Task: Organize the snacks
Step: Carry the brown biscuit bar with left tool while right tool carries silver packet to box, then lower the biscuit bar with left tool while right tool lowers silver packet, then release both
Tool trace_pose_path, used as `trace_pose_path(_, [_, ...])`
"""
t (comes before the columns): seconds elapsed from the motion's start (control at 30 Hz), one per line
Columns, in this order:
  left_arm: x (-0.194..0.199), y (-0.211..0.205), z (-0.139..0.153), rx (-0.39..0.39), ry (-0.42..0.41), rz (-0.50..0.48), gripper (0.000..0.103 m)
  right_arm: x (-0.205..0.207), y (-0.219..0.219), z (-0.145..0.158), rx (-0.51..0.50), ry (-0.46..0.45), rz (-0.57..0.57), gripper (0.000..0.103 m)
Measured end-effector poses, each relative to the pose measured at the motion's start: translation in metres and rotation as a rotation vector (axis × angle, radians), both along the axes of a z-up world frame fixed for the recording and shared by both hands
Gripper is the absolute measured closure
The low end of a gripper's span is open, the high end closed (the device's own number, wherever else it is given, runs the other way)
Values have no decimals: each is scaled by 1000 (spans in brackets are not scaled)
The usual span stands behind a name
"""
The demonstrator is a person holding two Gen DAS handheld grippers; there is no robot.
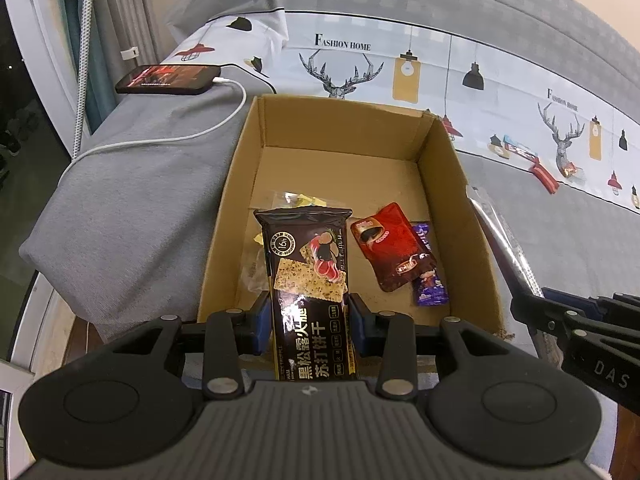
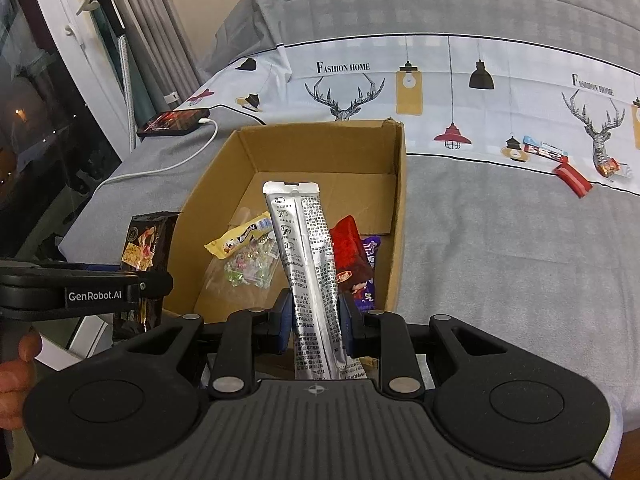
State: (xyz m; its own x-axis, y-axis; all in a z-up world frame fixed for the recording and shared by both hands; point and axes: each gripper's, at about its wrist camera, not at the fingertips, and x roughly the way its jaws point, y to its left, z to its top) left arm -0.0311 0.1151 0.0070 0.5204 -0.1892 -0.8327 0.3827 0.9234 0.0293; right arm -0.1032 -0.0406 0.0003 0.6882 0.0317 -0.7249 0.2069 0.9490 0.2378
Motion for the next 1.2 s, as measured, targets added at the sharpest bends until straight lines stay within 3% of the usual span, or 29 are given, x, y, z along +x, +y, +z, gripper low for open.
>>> trace_pose_path(1.2, [102,-25,-47,80,63,16,60,91,-18,-44,60,124,-10,77])
